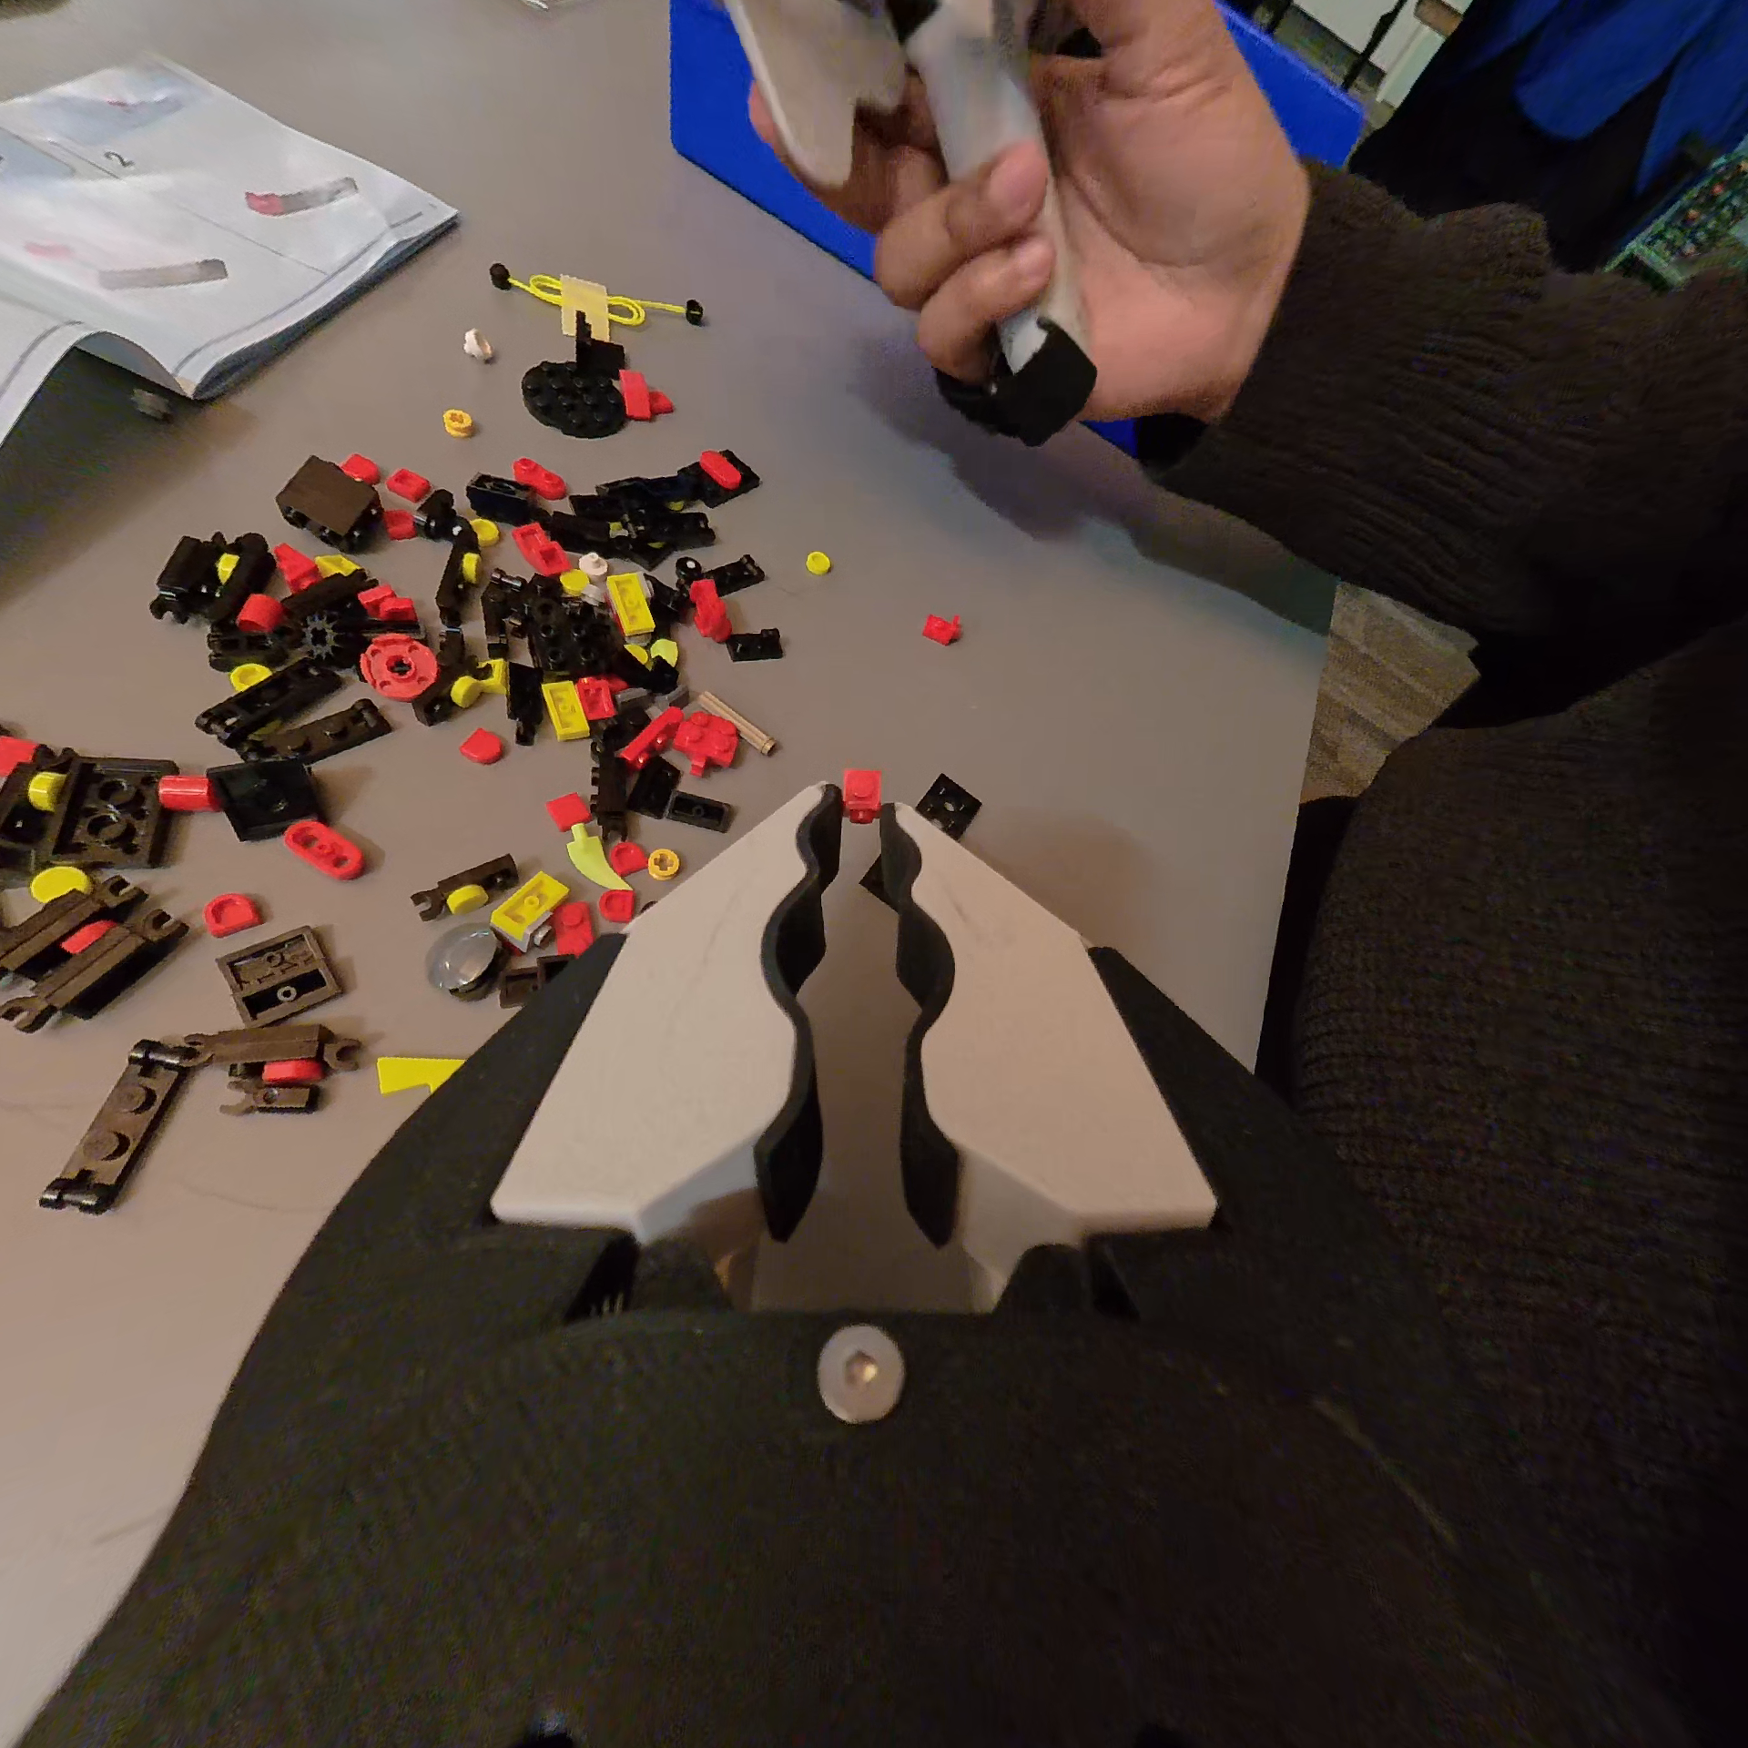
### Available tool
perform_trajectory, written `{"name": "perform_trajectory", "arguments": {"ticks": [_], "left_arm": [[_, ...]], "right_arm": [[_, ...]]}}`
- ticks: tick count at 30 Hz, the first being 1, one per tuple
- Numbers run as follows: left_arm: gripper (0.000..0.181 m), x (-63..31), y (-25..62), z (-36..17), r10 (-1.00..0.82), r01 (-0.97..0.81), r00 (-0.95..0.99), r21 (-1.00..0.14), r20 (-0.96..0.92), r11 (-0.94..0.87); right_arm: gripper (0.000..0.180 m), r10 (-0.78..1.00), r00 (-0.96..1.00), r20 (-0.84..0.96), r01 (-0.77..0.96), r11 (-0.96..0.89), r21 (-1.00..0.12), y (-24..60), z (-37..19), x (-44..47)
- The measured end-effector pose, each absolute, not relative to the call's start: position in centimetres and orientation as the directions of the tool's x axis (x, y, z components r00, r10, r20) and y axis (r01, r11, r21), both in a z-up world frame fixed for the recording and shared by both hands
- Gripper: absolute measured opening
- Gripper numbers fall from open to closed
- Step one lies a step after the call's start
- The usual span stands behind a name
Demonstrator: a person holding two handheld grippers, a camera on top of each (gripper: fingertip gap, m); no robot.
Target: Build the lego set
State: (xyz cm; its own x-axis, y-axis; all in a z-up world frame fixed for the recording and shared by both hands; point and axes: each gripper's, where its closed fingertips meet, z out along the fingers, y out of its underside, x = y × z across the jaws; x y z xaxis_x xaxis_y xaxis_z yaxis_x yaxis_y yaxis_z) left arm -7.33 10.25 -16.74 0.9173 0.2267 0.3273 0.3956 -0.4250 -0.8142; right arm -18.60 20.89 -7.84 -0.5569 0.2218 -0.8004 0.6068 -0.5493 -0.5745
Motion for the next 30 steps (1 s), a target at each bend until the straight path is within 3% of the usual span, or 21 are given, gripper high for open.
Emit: {"name": "perform_trajectory", "arguments": {"ticks": [1, 4, 6, 8, 12, 19, 24, 27, 30], "left_arm": [[0.005, -7.4, 10.2, -16.8, 0.228, 0.396, 0.917, -0.814, 0.327, -0.425], [0.005, -7.4, 10.2, -16.7, 0.226, 0.399, 0.916, -0.815, 0.332, -0.421], [0.005, -7.4, 10.2, -16.7, 0.224, 0.410, 0.911, -0.810, 0.345, -0.420], [0.005, -7.3, 10.2, -16.8, 0.222, 0.415, 0.909, -0.807, 0.352, -0.420], [0.005, -7.3, 10.3, -16.8, 0.219, 0.419, 0.908, -0.805, 0.358, -0.420], [0.005, -7.4, 10.3, -17.1, 0.227, 0.427, 0.904, -0.797, 0.363, -0.426], [0.005, -7.4, 10.3, -17.2, 0.226, 0.446, 0.895, -0.787, 0.384, -0.426], [0.005, -7.5, 10.3, -17.1, 0.229, 0.448, 0.894, -0.788, 0.386, -0.421], [0.005, -7.5, 10.4, -17.1, 0.228, 0.458, 0.889, -0.786, 0.397, -0.416]], "right_arm": [[0.025, 0.364, -0.537, -0.761, 0.598, -0.472, -0.648, 21.0, -9.4, -18.4], [0.025, 0.697, -0.521, -0.493, 0.588, -0.126, -0.799, 22.1, -13.5, -17.5], [0.025, 0.816, -0.500, -0.289, 0.563, 0.052, -0.825, 23.6, -15.0, -17.2], [0.025, 0.853, -0.485, -0.193, 0.571, 0.142, -0.809, 24.5, -15.9, -16.8], [0.026, 0.870, -0.463, -0.170, 0.625, 0.184, -0.759, 25.3, -18.0, -16.8], [0.026, 0.847, -0.484, 0.218, 0.576, 0.496, -0.650, 27.7, -19.8, -17.3], [0.026, 0.813, -0.499, 0.301, 0.567, 0.569, -0.596, 27.9, -20.5, -17.2], [0.050, 0.824, -0.506, 0.254, 0.490, 0.517, -0.702, 26.4, -18.6, -17.8], [0.050, 0.808, -0.568, 0.157, 0.366, 0.419, -0.831, 22.7, -15.7, -17.7]]}}
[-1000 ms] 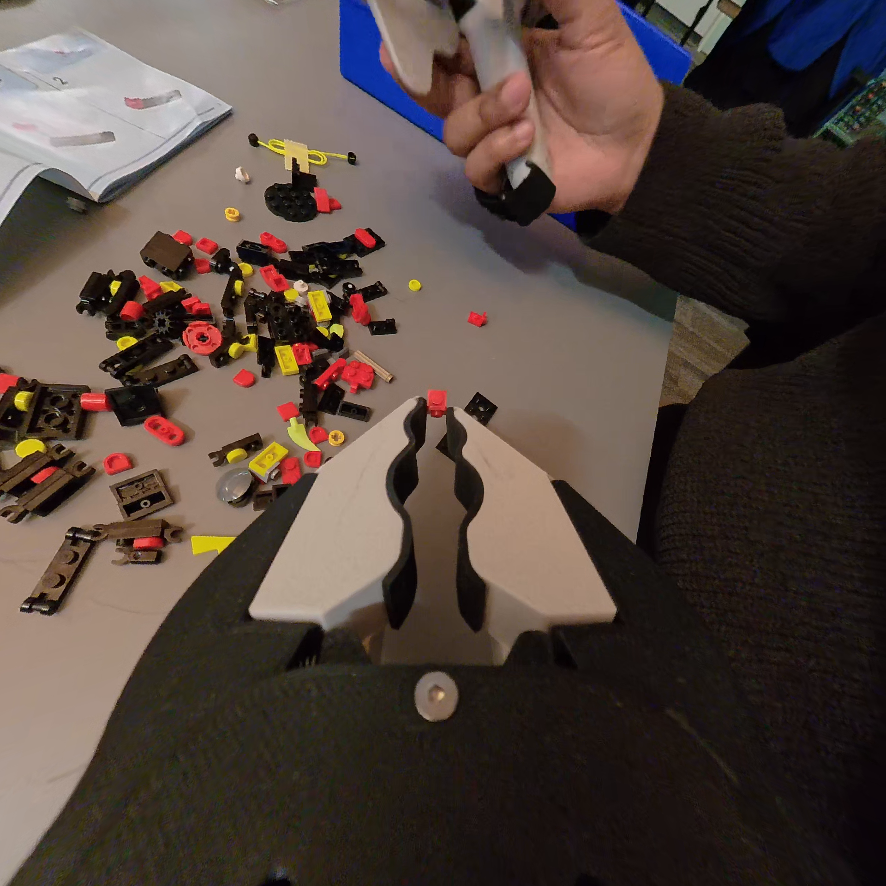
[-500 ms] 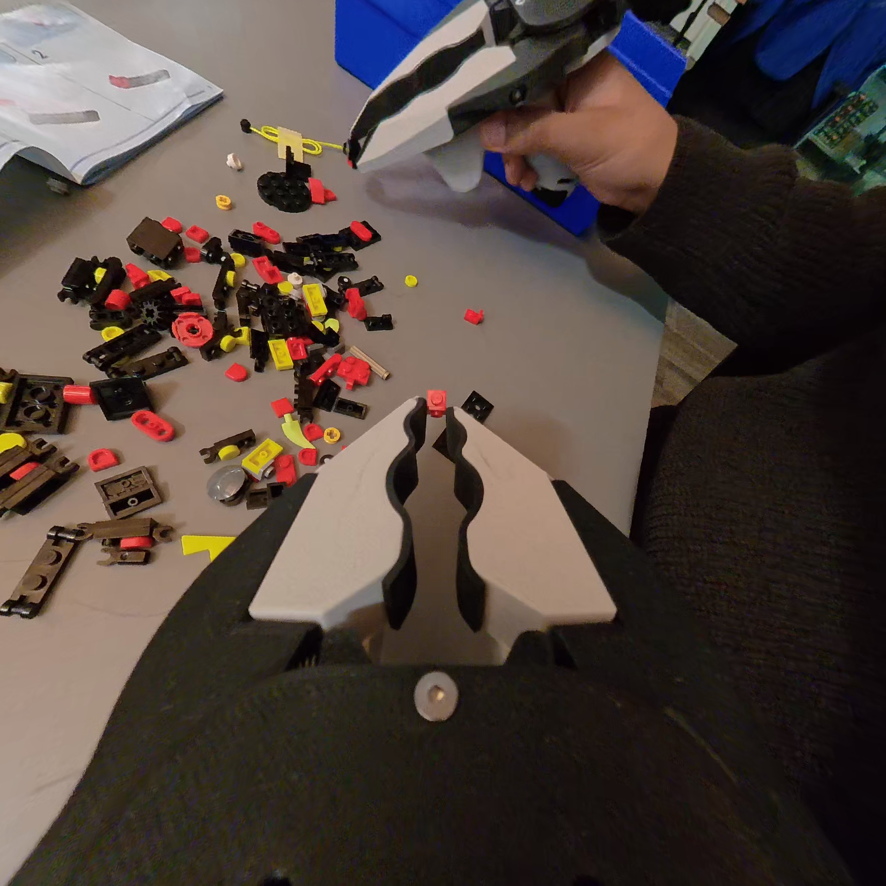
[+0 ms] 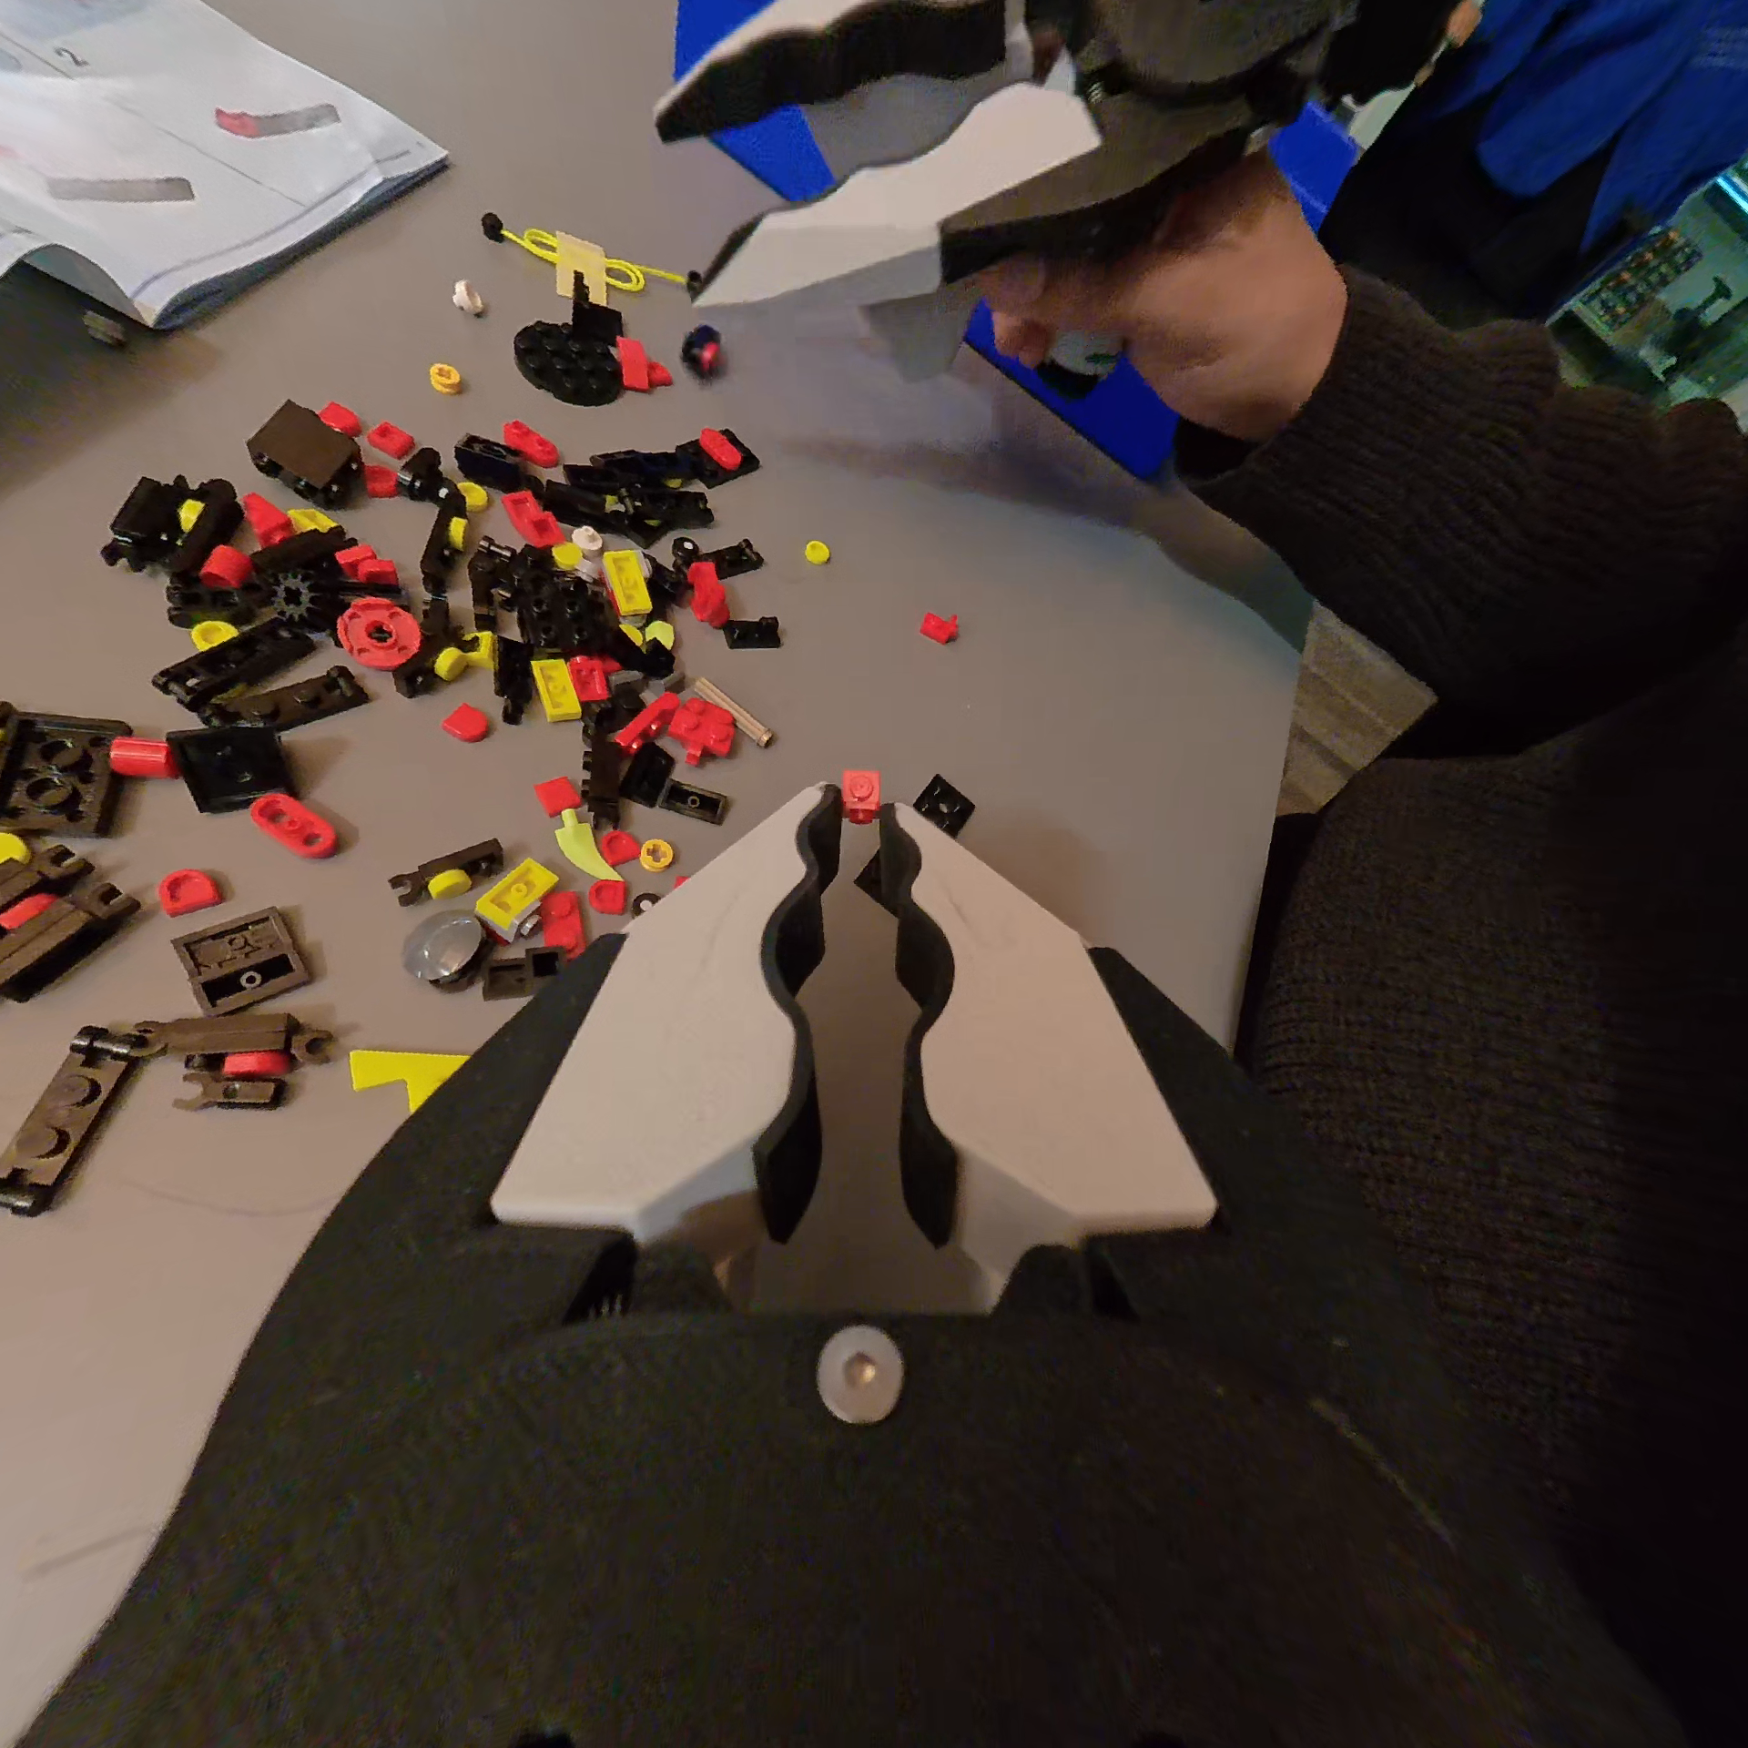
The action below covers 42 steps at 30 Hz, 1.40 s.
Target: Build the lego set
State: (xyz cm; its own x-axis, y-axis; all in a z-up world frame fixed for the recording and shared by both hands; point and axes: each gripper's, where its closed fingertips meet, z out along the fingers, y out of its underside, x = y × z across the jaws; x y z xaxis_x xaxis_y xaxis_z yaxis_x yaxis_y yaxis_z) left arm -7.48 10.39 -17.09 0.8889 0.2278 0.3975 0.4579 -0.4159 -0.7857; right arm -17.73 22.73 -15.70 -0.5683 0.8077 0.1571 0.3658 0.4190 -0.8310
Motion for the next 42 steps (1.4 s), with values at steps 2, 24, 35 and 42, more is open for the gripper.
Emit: {"name": "perform_trajectory", "arguments": {"ticks": [2, 24, 35, 42], "left_arm": [[0.005, -7.5, 10.5, -17.0, 0.226, 0.464, 0.886, -0.785, 0.406, -0.410], [0.005, -6.9, 10.6, -16.7, 0.201, 0.481, 0.876, -0.777, 0.438, -0.406], [0.005, -6.9, 10.5, -16.8, 0.203, 0.492, 0.870, -0.771, 0.449, -0.405], [0.005, -6.9, 10.5, -16.9, 0.203, 0.497, 0.867, -0.766, 0.455, -0.408]], "right_arm": [[0.043, 0.767, -0.637, 0.074, 0.329, 0.358, -0.874, 19.5, -14.8, -17.1], [0.002, 0.713, -0.699, -0.059, 0.493, 0.420, -0.762, 16.0, -20.1, -16.9], [0.005, 0.725, -0.687, -0.045, 0.491, 0.419, -0.764, 17.7, -19.7, -17.0], [0.008, 0.730, -0.679, -0.078, 0.490, 0.372, -0.788, 18.1, -18.8, -17.2]]}}
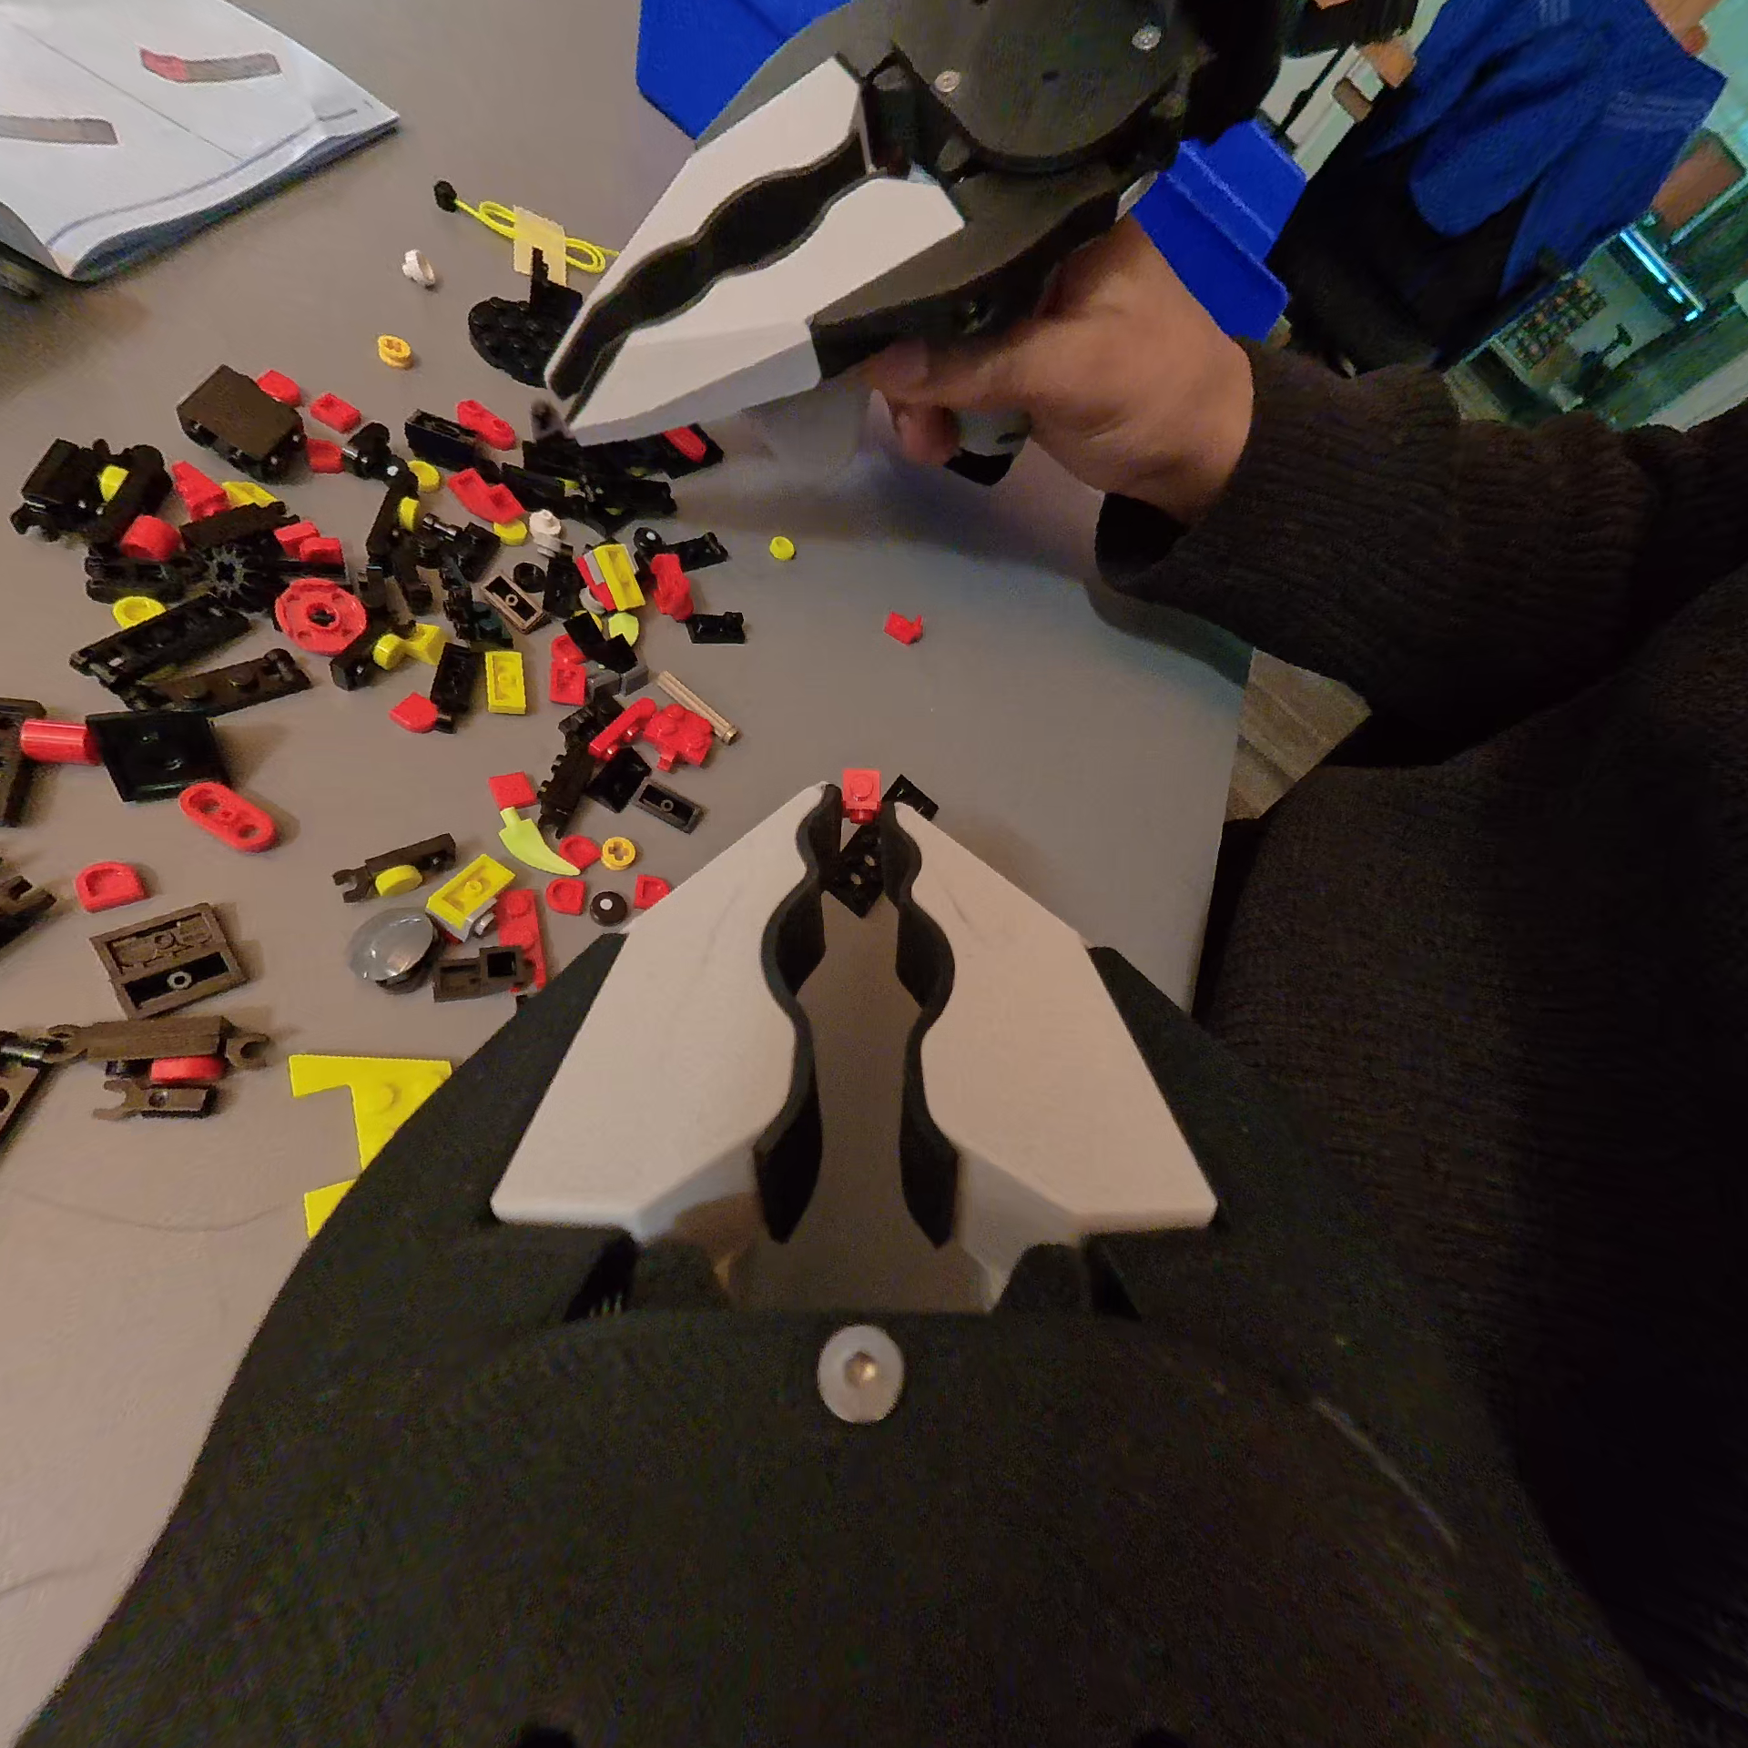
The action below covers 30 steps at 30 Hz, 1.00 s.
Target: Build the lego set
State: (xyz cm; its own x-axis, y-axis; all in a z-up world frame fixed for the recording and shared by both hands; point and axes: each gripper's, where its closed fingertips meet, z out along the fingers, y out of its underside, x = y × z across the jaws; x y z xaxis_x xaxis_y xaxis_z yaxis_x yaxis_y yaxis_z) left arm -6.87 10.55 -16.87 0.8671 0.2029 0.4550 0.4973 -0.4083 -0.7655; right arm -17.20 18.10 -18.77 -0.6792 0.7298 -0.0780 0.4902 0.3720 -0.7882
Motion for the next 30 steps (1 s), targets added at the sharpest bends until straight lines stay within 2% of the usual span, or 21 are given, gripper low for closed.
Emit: {"name": "perform_trajectory", "arguments": {"ticks": [2, 7, 11, 15, 19, 22, 27, 30], "left_arm": [[0.005, -6.9, 10.5, -16.9, 0.205, 0.496, 0.868, -0.766, 0.453, -0.409], [0.005, -7.0, 10.5, -17.0, 0.211, 0.497, 0.867, -0.764, 0.451, -0.411], [0.005, -7.1, 10.5, -17.2, 0.217, 0.497, 0.867, -0.762, 0.448, -0.415], [0.005, -7.0, 10.5, -17.9, 0.224, 0.473, 0.881, -0.756, 0.417, -0.453], [0.005, -6.6, 10.6, -18.8, 0.207, 0.394, 0.919, -0.763, 0.335, -0.512], [0.005, -6.4, 10.6, -19.5, 0.193, 0.338, 0.941, -0.760, 0.278, -0.555], [0.005, -6.1, 10.8, -19.8, 0.178, 0.337, 0.941, -0.749, 0.287, -0.570], [0.005, -6.2, 10.8, -19.9, 0.179, 0.349, 0.936, -0.744, 0.302, -0.571]], "right_arm": [[0.009, 0.717, -0.687, -0.119, 0.480, 0.326, -0.815, 17.6, -17.9, -17.1], [0.004, 0.631, -0.664, -0.401, 0.531, 0.021, -0.847, 17.1, -14.1, -16.7], [0.004, 0.611, -0.633, -0.475, 0.550, -0.076, -0.832, 18.3, -12.9, -16.5], [0.007, 0.619, -0.645, -0.448, 0.578, 0.012, -0.816, 17.7, -13.7, -14.2], [0.008, 0.643, -0.684, -0.344, 0.569, 0.175, -0.804, 16.4, -15.5, -11.1], [0.012, 0.597, -0.747, -0.294, 0.557, 0.321, -0.766, 14.5, -17.8, -7.6], [0.028, 0.501, -0.859, -0.105, 0.427, 0.588, -0.687, 13.1, -20.9, -4.7], [0.031, 0.459, -0.887, -0.052, 0.373, 0.644, -0.667, 13.1, -21.6, -4.5]]}}
